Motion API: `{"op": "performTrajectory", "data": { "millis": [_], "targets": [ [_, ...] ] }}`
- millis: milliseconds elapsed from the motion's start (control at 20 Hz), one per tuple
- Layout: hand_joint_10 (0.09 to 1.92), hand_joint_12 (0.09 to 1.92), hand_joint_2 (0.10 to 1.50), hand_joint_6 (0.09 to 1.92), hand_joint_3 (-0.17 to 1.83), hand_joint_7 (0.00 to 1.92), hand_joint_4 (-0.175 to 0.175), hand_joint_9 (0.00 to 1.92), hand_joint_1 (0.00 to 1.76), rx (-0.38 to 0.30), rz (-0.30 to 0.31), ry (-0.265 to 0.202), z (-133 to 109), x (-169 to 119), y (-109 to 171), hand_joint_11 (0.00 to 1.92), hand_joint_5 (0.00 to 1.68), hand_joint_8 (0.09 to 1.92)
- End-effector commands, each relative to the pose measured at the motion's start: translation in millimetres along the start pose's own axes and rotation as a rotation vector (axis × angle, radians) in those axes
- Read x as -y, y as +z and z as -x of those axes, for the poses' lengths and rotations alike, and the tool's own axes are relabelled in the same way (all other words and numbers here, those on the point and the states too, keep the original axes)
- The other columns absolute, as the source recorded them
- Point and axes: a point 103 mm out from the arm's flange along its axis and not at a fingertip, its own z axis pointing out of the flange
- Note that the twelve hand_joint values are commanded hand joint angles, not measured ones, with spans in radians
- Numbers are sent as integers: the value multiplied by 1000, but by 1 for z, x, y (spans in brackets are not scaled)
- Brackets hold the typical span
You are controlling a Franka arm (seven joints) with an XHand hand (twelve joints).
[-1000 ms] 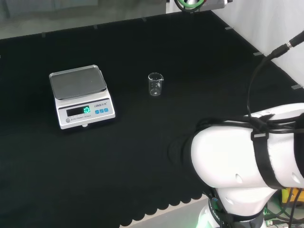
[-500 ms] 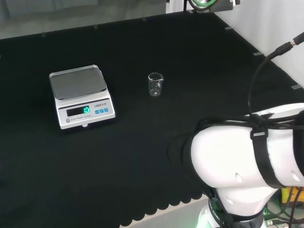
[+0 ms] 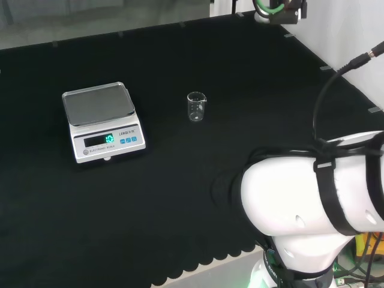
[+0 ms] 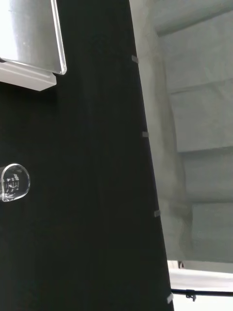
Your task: Pick up the beaker.
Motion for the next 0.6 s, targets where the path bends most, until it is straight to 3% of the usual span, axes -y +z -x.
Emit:
{"op": "performTrajectory", "data": {
  "millis": [50, 200, 250, 600],
  "targets": [
    [693, 1487, 965, 87, 295, 0, -39, 0, 113, -91, -13, 20, 29, -23, 67, 0, 201, 709],
    [700, 1490, 966, 87, 291, 0, -41, 0, 114, -132, -10, 40, 38, -32, 90, 0, 207, 711],
    [705, 1491, 966, 87, 288, 0, -43, 0, 117, -171, 3, 74, 45, -34, 96, 0, 211, 714],
    [737, 1500, 967, 87, 275, 0, -47, 0, 132, -132, -34, 113, 57, -44, 135, 0, 225, 739]
  ]
}}
